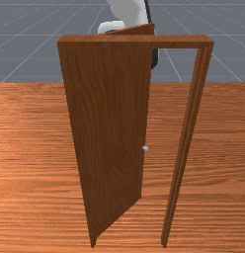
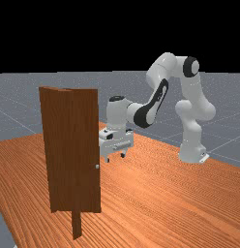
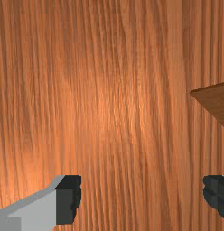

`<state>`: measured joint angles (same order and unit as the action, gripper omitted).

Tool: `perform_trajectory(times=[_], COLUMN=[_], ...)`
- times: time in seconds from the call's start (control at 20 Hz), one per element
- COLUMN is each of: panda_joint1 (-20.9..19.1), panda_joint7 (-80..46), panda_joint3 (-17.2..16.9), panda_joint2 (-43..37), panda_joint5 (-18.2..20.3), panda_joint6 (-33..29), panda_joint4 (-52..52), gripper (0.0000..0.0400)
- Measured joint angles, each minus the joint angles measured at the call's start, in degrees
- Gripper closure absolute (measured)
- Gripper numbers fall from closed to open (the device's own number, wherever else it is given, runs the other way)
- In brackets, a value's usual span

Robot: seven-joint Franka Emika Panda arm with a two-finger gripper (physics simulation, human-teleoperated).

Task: Close the door

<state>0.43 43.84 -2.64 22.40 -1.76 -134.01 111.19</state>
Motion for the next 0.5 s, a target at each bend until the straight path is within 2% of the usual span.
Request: perform_trajectory(times=[0.05, 0.1, 0.15, 0.25, 0.3, 0.35, 0.4, 0.5], panda_joint1=[0.26, 0.71, 1.29, 2.65, 0.10, -0.31, 0.91, -0.07], panda_joint7=[-0.74, -1.48, -2.47, -4.47, 14.18, 17.43, 9.68, 12.19], panda_joint3=[0.04, 0.18, 0.36, 0.83, 4.12, 4.70, 3.31, 3.20], panda_joint2=[-0.02, -0.04, -0.04, 0.02, -0.49, -0.78, -0.78, -0.83], panda_joint5=[-0.10, -0.20, -0.32, -0.58, -1.61, -1.76, -1.44, -1.27], panda_joint6=[0.02, 0.05, 0.10, 0.25, -0.91, -1.17, -0.90, -1.02], panda_joint4=[0.03, 0.04, 0.03, -0.11, 0.89, 1.39, 1.28, 1.38], gripper=[0.0157, 0.0252, 0.0310, 0.0367, 0.0221, 0.0131, 0.0080, 0.0028])
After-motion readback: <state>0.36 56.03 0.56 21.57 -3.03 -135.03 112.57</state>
